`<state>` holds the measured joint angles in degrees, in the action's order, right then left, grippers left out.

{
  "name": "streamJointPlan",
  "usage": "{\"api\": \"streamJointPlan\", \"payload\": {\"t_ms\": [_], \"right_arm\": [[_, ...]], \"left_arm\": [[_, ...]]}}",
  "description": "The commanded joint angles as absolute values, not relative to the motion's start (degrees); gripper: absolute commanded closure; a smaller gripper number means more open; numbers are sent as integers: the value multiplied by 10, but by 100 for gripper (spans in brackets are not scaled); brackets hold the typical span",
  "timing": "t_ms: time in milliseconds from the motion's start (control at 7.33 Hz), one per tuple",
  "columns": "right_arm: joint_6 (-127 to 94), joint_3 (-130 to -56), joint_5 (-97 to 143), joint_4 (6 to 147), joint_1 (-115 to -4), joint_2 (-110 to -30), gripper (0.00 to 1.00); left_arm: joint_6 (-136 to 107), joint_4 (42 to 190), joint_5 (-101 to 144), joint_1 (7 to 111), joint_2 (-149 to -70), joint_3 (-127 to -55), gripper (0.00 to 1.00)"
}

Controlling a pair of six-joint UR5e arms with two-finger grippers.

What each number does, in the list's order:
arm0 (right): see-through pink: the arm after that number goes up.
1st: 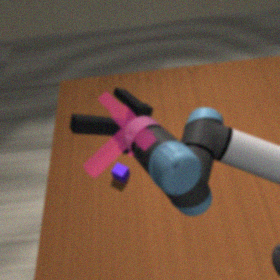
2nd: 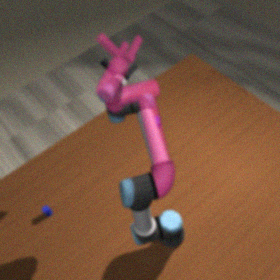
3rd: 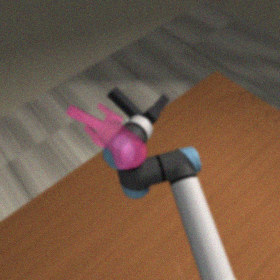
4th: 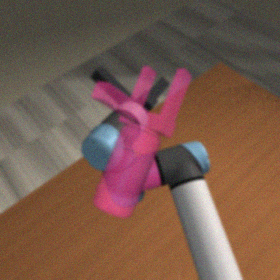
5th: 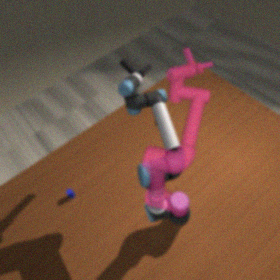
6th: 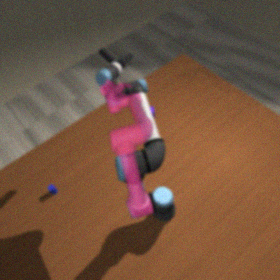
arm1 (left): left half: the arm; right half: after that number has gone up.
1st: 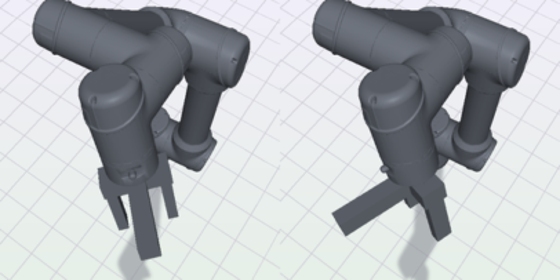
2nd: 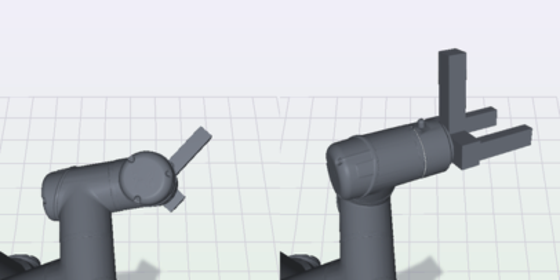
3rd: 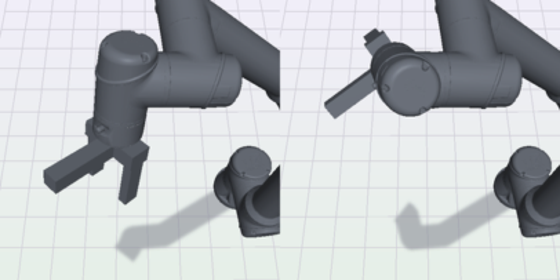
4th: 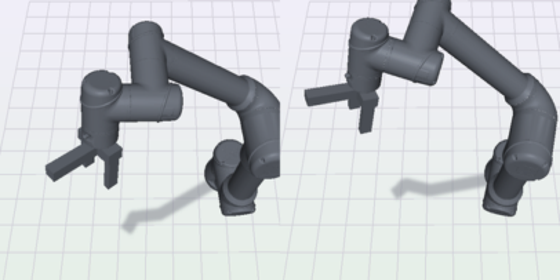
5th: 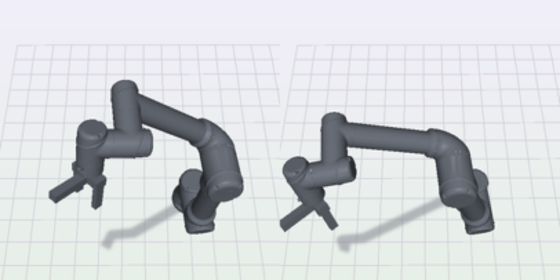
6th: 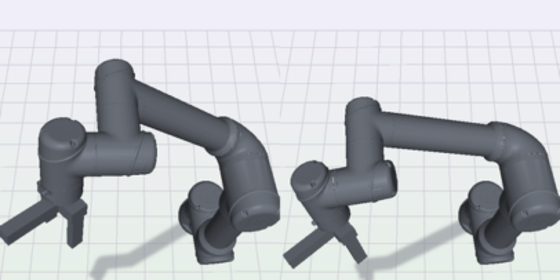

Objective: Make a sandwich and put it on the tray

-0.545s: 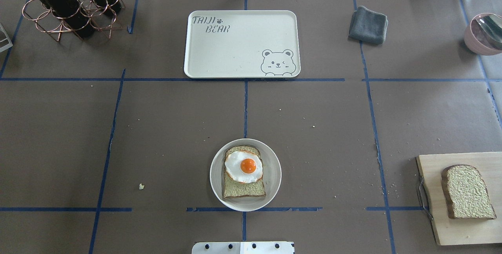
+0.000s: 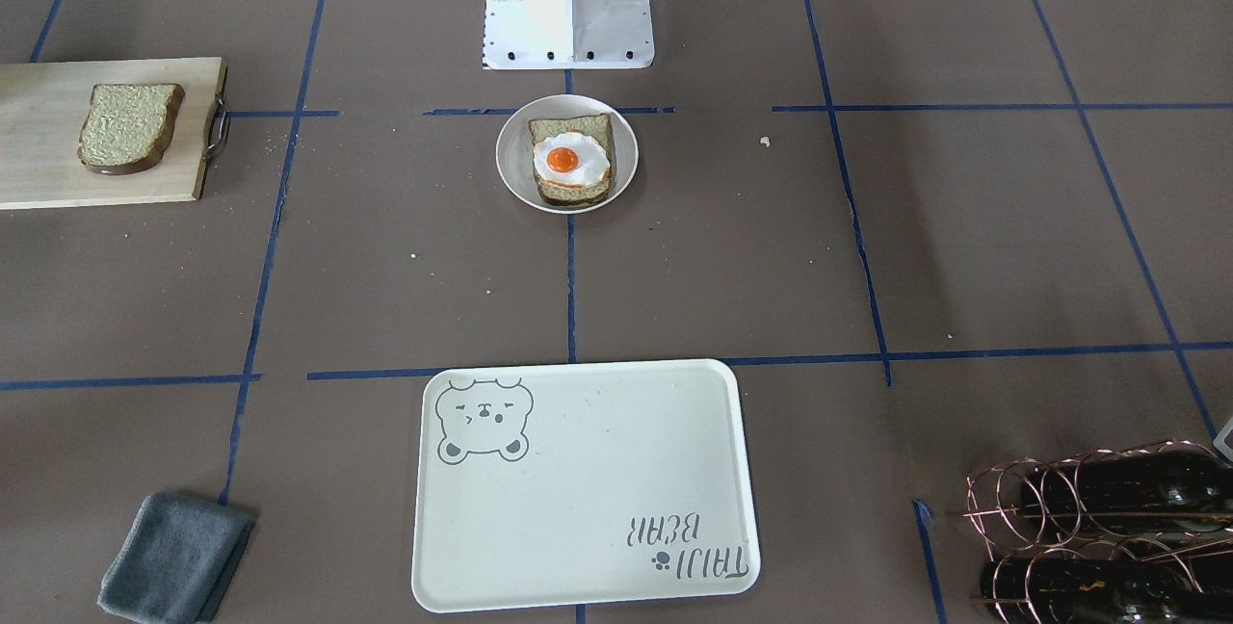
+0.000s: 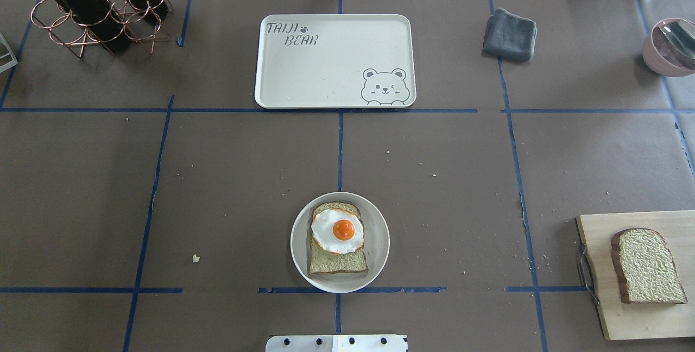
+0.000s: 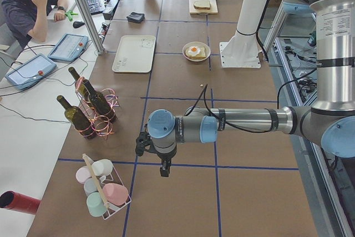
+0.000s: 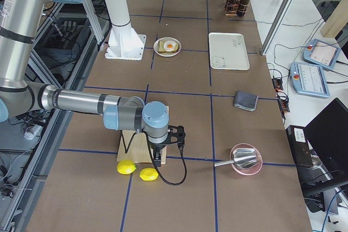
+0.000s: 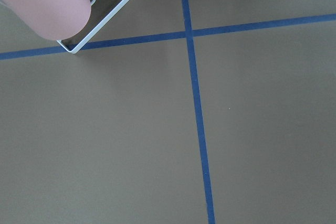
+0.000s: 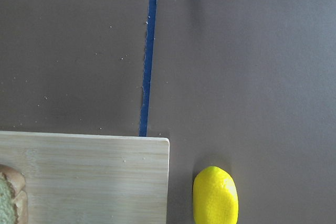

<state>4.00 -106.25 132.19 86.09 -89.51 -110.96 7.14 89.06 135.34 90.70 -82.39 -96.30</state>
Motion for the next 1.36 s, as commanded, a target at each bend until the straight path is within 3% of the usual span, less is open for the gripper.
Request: {"api": "streamJointPlan", "payload": {"t_ms": [0, 545, 818, 955, 1091, 1227], "right_arm": [[33, -1063, 1320, 859, -895, -1096, 0], [28, -1069, 1360, 829, -896, -1068, 0], [-60, -1069, 1366, 675, -860, -1068, 0], [-105, -1068, 1395, 629, -809, -1077, 16], [-149, -1068, 1377, 608, -767, -1081, 0], [-198, -1068, 1374, 557, -740, -1101, 0]], "left_arm": [[72, 890, 1354, 907, -823, -961, 0], [73, 891, 1354, 908, -824, -969, 0], [73, 891, 1354, 909, -824, -970, 0], [73, 891, 1354, 909, -824, -970, 0], [72, 892, 1354, 909, -824, -970, 0], [71, 892, 1354, 909, -827, -970, 0]]}}
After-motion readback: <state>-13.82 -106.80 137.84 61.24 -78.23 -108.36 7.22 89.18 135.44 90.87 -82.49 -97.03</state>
